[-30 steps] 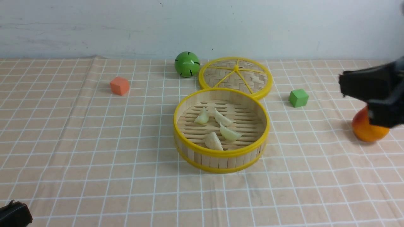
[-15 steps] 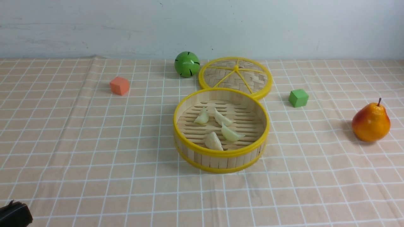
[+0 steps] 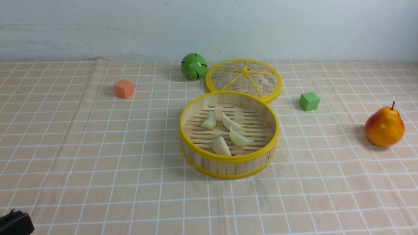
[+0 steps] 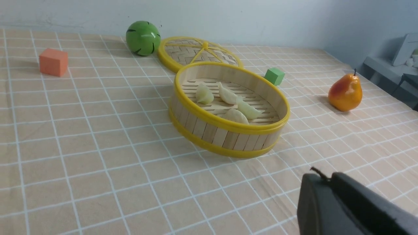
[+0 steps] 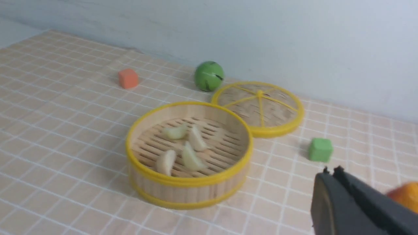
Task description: Put the dumplings into the steamer on the table with the brown tablecloth.
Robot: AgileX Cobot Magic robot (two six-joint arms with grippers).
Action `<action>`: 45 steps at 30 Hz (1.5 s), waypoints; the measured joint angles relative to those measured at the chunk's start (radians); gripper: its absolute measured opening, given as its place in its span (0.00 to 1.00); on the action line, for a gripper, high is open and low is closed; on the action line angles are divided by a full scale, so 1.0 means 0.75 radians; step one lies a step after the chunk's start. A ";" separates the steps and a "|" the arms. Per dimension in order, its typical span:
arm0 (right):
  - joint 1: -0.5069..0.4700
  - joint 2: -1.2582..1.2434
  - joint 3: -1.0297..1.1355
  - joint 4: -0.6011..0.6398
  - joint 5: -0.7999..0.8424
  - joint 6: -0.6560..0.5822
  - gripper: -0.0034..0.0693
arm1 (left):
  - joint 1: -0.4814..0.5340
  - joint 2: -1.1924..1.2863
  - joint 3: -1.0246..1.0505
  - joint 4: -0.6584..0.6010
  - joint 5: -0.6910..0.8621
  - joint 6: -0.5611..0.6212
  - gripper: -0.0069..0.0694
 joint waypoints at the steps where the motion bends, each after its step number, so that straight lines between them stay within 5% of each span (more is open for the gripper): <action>1: 0.000 -0.012 0.000 0.000 -0.007 0.005 0.02 | 0.000 0.000 0.000 0.000 0.001 0.000 0.14; 5: -0.246 -0.250 0.337 -0.015 -0.100 0.065 0.02 | 0.000 0.000 0.000 0.000 0.005 -0.001 0.14; 12: -0.485 -0.552 0.646 -0.014 -0.084 0.076 0.02 | 0.000 0.000 0.000 0.000 0.005 -0.002 0.16; 45: -0.475 -0.577 0.717 -0.023 0.032 0.134 0.03 | 0.000 0.000 0.000 -0.003 0.045 -0.002 0.19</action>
